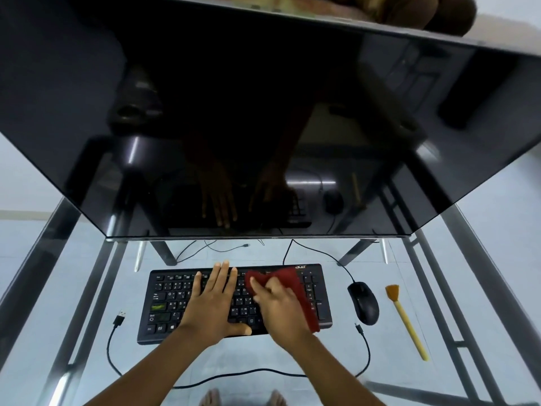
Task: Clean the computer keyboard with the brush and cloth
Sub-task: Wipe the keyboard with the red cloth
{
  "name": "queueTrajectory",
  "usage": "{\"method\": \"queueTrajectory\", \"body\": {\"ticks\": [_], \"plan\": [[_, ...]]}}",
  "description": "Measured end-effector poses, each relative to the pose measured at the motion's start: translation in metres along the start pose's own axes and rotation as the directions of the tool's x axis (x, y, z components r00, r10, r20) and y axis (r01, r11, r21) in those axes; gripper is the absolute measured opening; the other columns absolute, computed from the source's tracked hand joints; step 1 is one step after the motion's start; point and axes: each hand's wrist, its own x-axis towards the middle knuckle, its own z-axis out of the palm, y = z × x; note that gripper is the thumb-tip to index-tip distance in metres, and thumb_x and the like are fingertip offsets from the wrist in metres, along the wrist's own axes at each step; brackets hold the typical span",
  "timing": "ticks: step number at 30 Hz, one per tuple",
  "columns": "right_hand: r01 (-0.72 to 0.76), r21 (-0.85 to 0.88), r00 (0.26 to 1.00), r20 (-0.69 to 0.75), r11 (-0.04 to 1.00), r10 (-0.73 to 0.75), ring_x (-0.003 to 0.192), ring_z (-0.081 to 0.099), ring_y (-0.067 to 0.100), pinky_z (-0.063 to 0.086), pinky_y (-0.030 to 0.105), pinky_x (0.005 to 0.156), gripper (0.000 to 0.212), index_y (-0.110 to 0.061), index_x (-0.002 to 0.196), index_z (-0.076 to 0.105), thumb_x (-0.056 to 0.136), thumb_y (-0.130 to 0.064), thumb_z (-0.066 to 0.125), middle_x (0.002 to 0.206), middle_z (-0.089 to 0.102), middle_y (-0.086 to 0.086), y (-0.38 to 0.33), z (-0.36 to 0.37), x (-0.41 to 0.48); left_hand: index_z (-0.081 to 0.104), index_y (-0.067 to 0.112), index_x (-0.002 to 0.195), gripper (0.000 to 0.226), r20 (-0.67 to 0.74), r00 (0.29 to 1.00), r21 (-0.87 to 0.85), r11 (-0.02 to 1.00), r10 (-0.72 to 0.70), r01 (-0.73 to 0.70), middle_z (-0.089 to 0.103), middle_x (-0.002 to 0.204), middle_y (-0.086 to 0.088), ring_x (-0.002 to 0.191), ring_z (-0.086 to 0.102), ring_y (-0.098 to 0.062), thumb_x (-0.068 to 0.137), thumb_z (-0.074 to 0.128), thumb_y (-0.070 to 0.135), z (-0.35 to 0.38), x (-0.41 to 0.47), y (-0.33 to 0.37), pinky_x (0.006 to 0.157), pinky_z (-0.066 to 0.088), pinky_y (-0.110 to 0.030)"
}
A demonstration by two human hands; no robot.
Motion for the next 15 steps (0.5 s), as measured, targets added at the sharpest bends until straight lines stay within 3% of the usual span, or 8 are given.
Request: {"method": "queueTrajectory", "body": {"ticks": [2, 4, 6, 8, 10, 12, 13, 15], "plan": [[-0.065, 0.048, 0.996, -0.056, 0.997, 0.068, 0.067, 0.062, 0.021, 0.059, 0.032, 0.065, 0.038, -0.033, 0.124, 0.063, 0.087, -0.023, 0.066, 0.093, 0.062, 0.000, 0.019, -0.012, 0.003, -0.029, 0.015, 0.139, 0.134, -0.004, 1.000, -0.007, 1.000, 0.006, -0.006, -0.029, 0.155, -0.008, 0.140, -0.030, -0.023, 0.039, 0.002, 0.100, 0.002, 0.001, -0.001, 0.112, -0.013, -0.052], [-0.323, 0.011, 0.938, -0.133, 0.946, 0.321, 0.081, 0.063, 0.022, 0.057, 0.035, 0.080, 0.036, -0.035, 0.129, 0.056, 0.095, -0.025, 0.051, 0.108, 0.062, 0.002, 0.050, -0.023, 0.006, -0.031, 0.016, 0.138, 0.133, 0.011, 1.000, -0.002, 1.000, 0.006, -0.006, -0.030, 0.155, -0.008, 0.139, -0.031, -0.023, 0.037, -0.007, 0.099, 0.002, 0.000, -0.003, 0.112, -0.014, -0.052], [-0.474, 0.022, 0.857, -0.220, 0.880, 0.466, 0.087, 0.058, 0.023, 0.053, 0.037, 0.085, 0.044, -0.030, 0.139, 0.045, 0.096, -0.020, 0.038, 0.117, 0.056, 0.006, 0.067, -0.022, 0.004, -0.032, 0.016, 0.138, 0.133, 0.018, 1.000, 0.005, 1.000, 0.008, -0.008, -0.033, 0.152, -0.007, 0.139, -0.032, -0.023, 0.036, -0.009, 0.097, 0.000, -0.001, -0.002, 0.112, -0.014, -0.051], [-0.385, -0.023, 0.905, -0.207, 0.923, 0.372, 0.080, 0.057, 0.025, 0.055, 0.042, 0.081, 0.046, -0.025, 0.140, 0.046, 0.095, -0.015, 0.044, 0.111, 0.055, 0.008, 0.047, -0.009, -0.003, -0.031, 0.015, 0.138, 0.132, 0.017, 1.000, 0.002, 1.000, 0.001, -0.001, -0.035, 0.150, -0.007, 0.140, -0.031, -0.023, 0.037, -0.005, 0.096, -0.001, 0.000, 0.000, 0.112, -0.014, -0.051], [-0.152, -0.063, 0.986, -0.082, 0.986, 0.147, 0.075, 0.056, 0.022, 0.054, 0.039, 0.074, 0.048, -0.024, 0.137, 0.048, 0.091, -0.015, 0.056, 0.100, 0.055, 0.003, 0.016, -0.005, -0.018, -0.031, 0.014, 0.138, 0.132, 0.011, 1.000, -0.012, 1.000, -0.005, 0.006, -0.037, 0.149, -0.007, 0.141, -0.030, -0.024, 0.038, 0.000, 0.094, -0.001, 0.000, 0.001, 0.113, -0.013, -0.051], [0.034, -0.112, 0.999, 0.034, 0.993, -0.030, 0.068, 0.055, 0.019, 0.054, 0.033, 0.064, 0.054, -0.028, 0.133, 0.053, 0.082, -0.019, 0.070, 0.090, 0.054, -0.001, 0.016, -0.005, -0.031, -0.031, 0.015, 0.138, 0.133, 0.011, 1.000, -0.023, 1.000, 0.002, -0.002, -0.035, 0.151, -0.007, 0.140, -0.031, -0.024, 0.037, -0.003, 0.095, -0.002, -0.001, 0.001, 0.112, -0.015, -0.051], [0.001, -0.120, 1.000, 0.017, 0.993, 0.001, 0.066, 0.053, 0.019, 0.055, 0.031, 0.059, 0.056, -0.030, 0.131, 0.055, 0.080, -0.017, 0.072, 0.089, 0.053, -0.001, 0.028, -0.006, -0.032, -0.031, 0.015, 0.138, 0.133, 0.010, 1.000, -0.028, 1.000, 0.004, -0.004, -0.032, 0.153, -0.008, 0.140, -0.031, -0.024, 0.035, -0.006, 0.096, -0.001, -0.001, 0.000, 0.111, -0.015, -0.051], [-0.279, -0.030, 0.958, -0.073, 0.960, 0.276, 0.064, 0.052, 0.019, 0.057, 0.035, 0.061, 0.052, -0.030, 0.134, 0.054, 0.086, -0.012, 0.065, 0.091, 0.052, 0.001, 0.043, -0.013, -0.035, -0.029, 0.016, 0.139, 0.133, 0.000, 1.000, -0.036, 0.999, -0.002, 0.002, -0.029, 0.156, -0.008, 0.141, -0.030, -0.024, 0.036, -0.006, 0.097, 0.000, 0.000, -0.001, 0.112, -0.015, -0.051]]}}
